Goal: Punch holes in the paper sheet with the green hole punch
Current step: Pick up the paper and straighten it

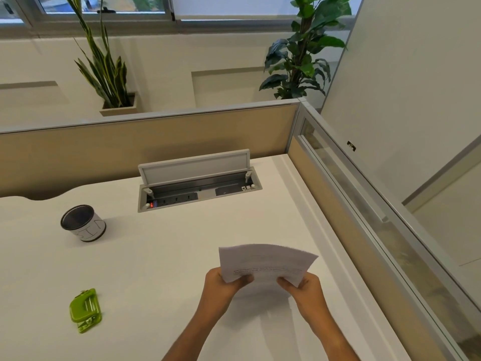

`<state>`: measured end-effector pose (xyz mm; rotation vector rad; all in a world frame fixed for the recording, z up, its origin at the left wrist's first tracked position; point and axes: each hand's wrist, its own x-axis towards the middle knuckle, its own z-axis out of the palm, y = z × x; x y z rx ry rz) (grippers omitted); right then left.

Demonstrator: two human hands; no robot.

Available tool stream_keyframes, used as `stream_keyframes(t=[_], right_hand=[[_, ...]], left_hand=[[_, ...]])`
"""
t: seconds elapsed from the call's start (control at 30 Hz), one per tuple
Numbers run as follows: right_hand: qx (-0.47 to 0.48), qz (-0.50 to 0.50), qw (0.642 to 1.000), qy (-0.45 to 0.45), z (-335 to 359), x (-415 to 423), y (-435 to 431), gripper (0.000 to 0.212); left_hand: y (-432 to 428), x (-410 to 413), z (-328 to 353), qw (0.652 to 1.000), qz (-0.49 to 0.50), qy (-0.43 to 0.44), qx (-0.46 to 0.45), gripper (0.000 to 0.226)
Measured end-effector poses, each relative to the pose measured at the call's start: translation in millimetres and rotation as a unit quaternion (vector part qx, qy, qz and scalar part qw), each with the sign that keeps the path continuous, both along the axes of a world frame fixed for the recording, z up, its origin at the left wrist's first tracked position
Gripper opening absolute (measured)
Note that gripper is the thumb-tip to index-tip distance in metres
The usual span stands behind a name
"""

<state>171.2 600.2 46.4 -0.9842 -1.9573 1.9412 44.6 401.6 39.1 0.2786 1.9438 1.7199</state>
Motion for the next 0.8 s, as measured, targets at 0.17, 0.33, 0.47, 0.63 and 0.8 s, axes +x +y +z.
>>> stream_keyframes(t=[0.17,0.33,0.47,0.63,0.8], right_hand=[[0.038,0.042,0.997,0.049,15,-4,9,0.026],[0.287,0.127,0.949,0.028,47,-9,35,0.032],[0.48,0.174,0.858,-0.046,74,-15,43,0.033],[0.544,0.206,0.811,-0.062,94,-28,30,0.025],[0.508,0.161,0.843,-0.074,100,-14,44,0.014]], left_hand=[[-9,-13,7,0.999,0.029,0.0,0.025,0.048],[-38,-50,38,0.988,0.042,0.15,0.003,0.091],[-33,-61,68,0.94,-0.068,0.318,-0.102,0.074],[-11,-52,76,0.917,-0.104,0.377,-0.076,0.014],[-9,-49,71,0.965,-0.049,0.256,-0.011,0.012]])
